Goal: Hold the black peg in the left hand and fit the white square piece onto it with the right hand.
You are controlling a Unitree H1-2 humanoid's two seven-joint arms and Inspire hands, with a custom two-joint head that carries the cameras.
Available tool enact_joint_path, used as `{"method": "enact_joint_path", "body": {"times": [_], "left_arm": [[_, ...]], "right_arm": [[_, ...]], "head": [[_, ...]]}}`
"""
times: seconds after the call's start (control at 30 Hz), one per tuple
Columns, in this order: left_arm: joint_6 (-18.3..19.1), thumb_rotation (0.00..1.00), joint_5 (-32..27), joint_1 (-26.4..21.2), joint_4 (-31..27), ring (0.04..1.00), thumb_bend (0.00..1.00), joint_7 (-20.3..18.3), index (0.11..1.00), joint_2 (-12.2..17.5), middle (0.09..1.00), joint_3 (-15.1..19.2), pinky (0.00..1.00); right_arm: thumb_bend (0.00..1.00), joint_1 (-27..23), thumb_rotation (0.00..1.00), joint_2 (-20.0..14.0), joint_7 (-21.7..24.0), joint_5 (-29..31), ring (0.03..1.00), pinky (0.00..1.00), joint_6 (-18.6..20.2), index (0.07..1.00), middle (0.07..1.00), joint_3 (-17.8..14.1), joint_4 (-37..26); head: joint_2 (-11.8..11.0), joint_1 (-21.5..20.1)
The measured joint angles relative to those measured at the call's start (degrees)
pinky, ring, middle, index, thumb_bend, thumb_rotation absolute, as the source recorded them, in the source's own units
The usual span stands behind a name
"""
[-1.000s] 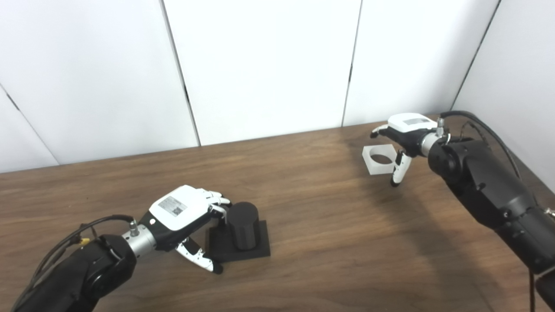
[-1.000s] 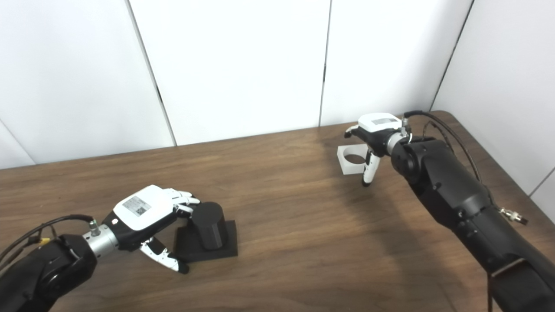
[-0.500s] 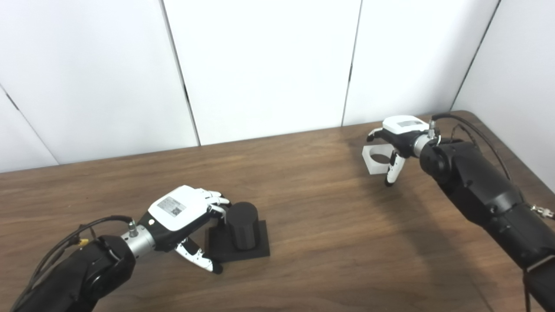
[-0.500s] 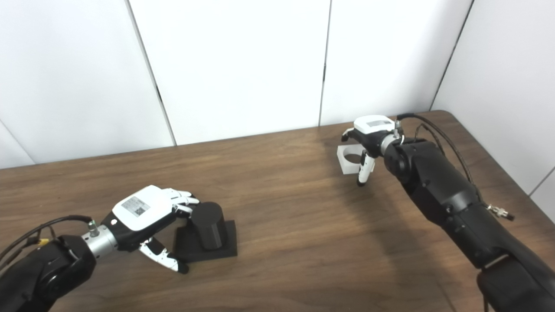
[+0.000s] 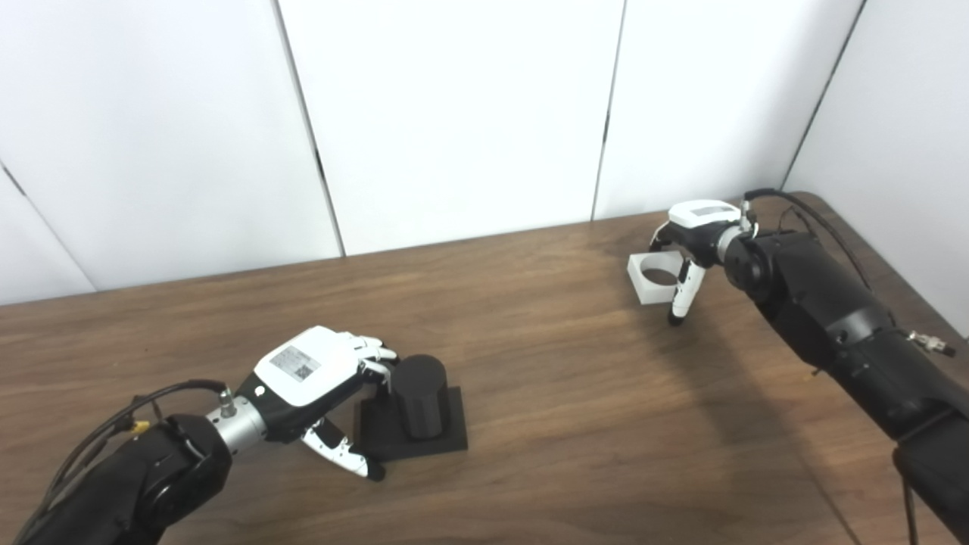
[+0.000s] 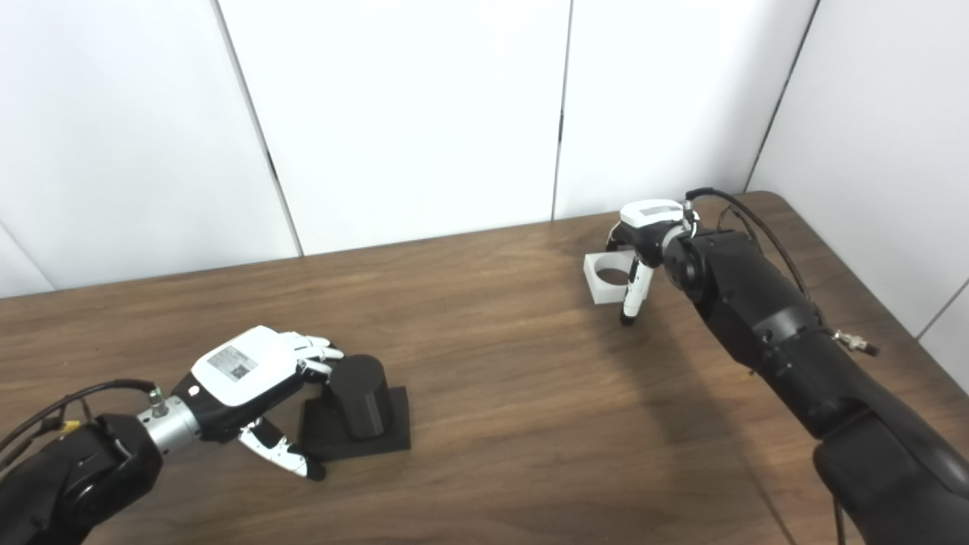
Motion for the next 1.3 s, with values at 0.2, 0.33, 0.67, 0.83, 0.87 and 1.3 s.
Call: {"method": "enact_joint_path", "body": {"times": [0.2,0.33,0.67,0.83,0.87,1.3], "left_arm": [[0.0,0.07,-0.1,0.3,-0.4,0.846,0.52,-0.1,0.491,0.0,0.819,0.2,0.78],[0.0,0.07,-0.2,0.5,-0.5,0.851,0.52,-0.1,0.491,0.0,0.820,0.4,0.79],[0.0,0.07,-0.2,0.6,-0.5,0.858,0.52,-0.1,0.491,0.1,0.826,0.5,0.79],[0.0,0.07,-0.2,0.6,-0.5,0.854,0.52,-0.1,0.491,0.1,0.824,0.5,0.79],[0.0,0.07,-0.2,0.6,-0.6,0.854,0.52,-0.1,0.491,0.1,0.825,0.5,0.79],[0.8,0.08,-0.1,0.7,-1.4,0.862,0.52,-1.2,0.493,0.1,0.842,0.5,0.80]], "right_arm": [[0.72,-1.3,0.30,0.3,1.0,-1.4,0.873,0.80,2.0,0.651,0.833,1.4,0.5],[0.61,-1.6,0.19,0.6,1.5,-1.6,0.759,0.67,3.3,0.557,0.738,1.7,0.6],[0.52,-1.8,0.14,0.8,0.3,-0.3,0.754,0.73,3.5,0.493,0.736,1.5,1.5],[0.52,-0.7,0.14,0.2,-0.7,2.2,0.830,0.85,1.3,0.483,0.747,0.2,0.5],[0.51,-0.1,0.13,-0.2,-0.9,2.5,0.805,0.80,0.5,0.481,0.728,0.1,-0.3],[0.52,4.3,0.13,-1.5,-2.4,6.9,0.808,0.71,-4.9,0.481,0.745,-3.1,-14.0]], "head": [[0.4,0.2],[0.6,0.3],[0.7,0.2],[1.1,1.1],[1.1,1.1],[1.4,3.2]]}}
